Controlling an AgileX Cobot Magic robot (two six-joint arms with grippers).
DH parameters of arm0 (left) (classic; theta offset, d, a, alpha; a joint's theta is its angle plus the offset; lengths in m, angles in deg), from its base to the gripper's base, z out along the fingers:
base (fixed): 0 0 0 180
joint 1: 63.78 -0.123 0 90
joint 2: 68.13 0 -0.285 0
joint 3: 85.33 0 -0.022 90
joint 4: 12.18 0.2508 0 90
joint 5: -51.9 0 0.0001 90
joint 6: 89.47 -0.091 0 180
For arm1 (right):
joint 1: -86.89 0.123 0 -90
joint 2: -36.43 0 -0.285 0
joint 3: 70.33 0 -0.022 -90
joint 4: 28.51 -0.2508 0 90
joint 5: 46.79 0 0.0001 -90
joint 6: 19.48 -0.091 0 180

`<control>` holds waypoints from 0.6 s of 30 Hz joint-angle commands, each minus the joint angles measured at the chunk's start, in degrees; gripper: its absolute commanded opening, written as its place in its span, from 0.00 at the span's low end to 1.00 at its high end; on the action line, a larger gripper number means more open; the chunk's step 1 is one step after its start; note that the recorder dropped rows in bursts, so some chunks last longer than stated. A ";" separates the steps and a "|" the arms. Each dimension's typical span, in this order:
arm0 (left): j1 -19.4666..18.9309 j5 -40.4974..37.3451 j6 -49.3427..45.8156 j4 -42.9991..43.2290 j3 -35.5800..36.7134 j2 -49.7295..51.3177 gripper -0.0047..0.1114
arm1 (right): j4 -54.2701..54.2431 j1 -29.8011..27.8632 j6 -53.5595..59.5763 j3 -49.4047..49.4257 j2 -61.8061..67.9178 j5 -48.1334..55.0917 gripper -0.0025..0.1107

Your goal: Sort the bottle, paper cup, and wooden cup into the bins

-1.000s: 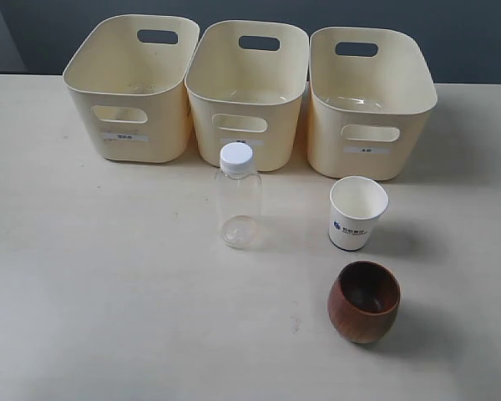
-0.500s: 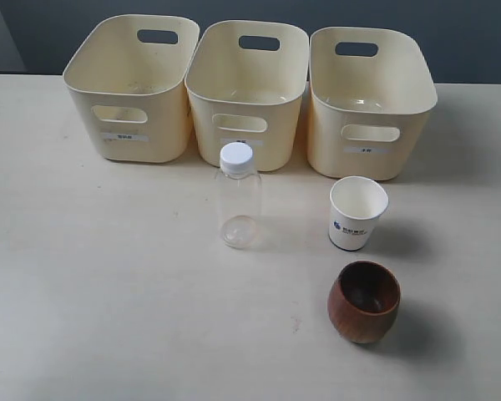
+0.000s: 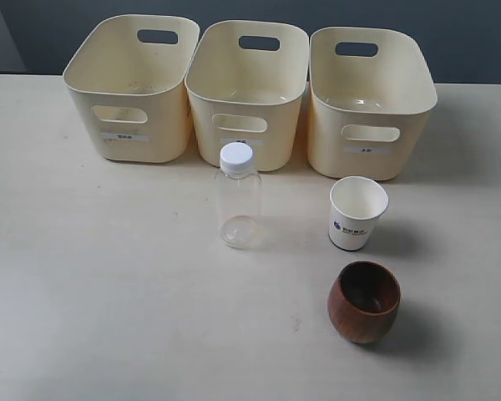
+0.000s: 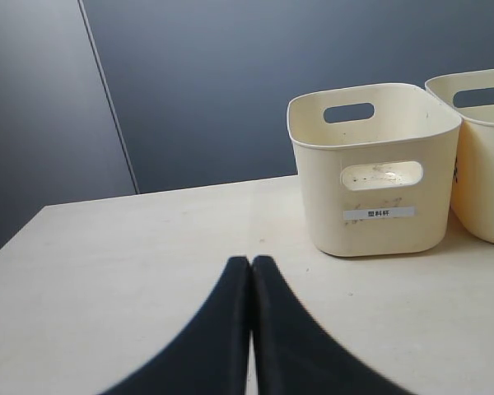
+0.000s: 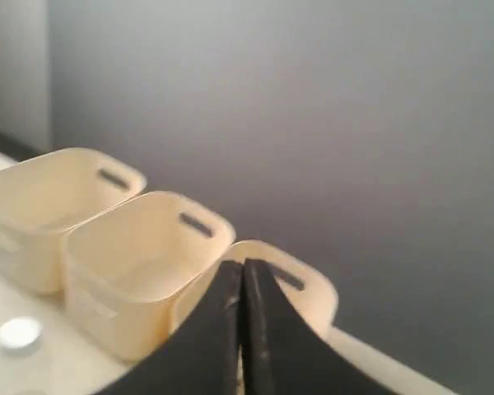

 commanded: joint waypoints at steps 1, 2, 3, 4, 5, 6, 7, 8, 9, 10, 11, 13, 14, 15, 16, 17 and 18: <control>-0.03 0.40 0.08 0.00 0.10 -0.28 0.04 | -4.04 2.70 5.28 -4.38 5.67 12.14 0.02; -0.03 0.40 0.08 0.00 0.10 -0.28 0.04 | -3.19 3.07 5.28 -4.93 6.81 14.49 0.02; -0.03 0.40 0.08 0.00 0.10 -0.28 0.04 | -2.61 3.50 5.28 -5.11 7.65 16.17 0.02; -0.03 0.40 0.08 0.00 0.10 -0.28 0.04 | -1.47 4.34 5.17 -5.11 8.81 18.51 0.02; -0.03 0.40 0.08 0.00 0.10 -0.28 0.04 | -0.55 5.05 5.17 -5.11 9.59 20.21 0.02; -0.03 0.40 0.08 0.00 0.10 -0.28 0.04 | 0.54 6.07 5.17 -5.11 10.61 22.50 0.02; -0.03 0.40 0.08 0.00 0.10 -0.28 0.04 | 1.14 7.22 5.06 -5.11 11.64 24.76 0.02; -0.03 0.40 0.08 0.00 0.10 -0.28 0.04 | 1.57 8.41 4.96 -5.11 12.40 26.75 0.02; -0.03 0.40 0.08 0.00 0.10 -0.28 0.04 | 2.27 9.66 4.48 -5.11 13.23 28.57 0.02; -0.03 0.40 0.08 0.00 0.10 -0.28 0.04 | 3.25 10.85 3.36 -5.11 14.20 28.99 0.02; -0.03 0.40 0.08 0.00 0.10 -0.28 0.04 | 4.25 11.77 1.58 -5.11 15.02 28.99 0.02; -0.03 0.40 0.08 0.00 0.10 -0.28 0.04 | 8.47 13.90 -4.18 -5.11 17.08 28.99 0.02; -0.03 0.40 0.08 0.00 0.10 -0.28 0.04 | 10.80 14.84 -6.97 -4.69 17.79 28.99 0.02; -0.03 0.40 0.08 0.00 0.10 -0.28 0.04 | 13.70 16.06 -9.29 -4.07 18.42 28.99 0.02; -0.03 0.40 0.08 0.00 0.10 -0.28 0.04 | 16.12 17.30 -10.19 -3.31 18.90 28.99 0.02; -0.03 0.40 0.08 0.00 0.10 -0.28 0.04 | 17.74 18.53 -10.44 -2.31 19.37 28.99 0.02; -0.03 0.40 0.08 0.00 0.10 -0.28 0.04 | 18.46 19.68 -10.44 -1.43 19.61 28.99 0.02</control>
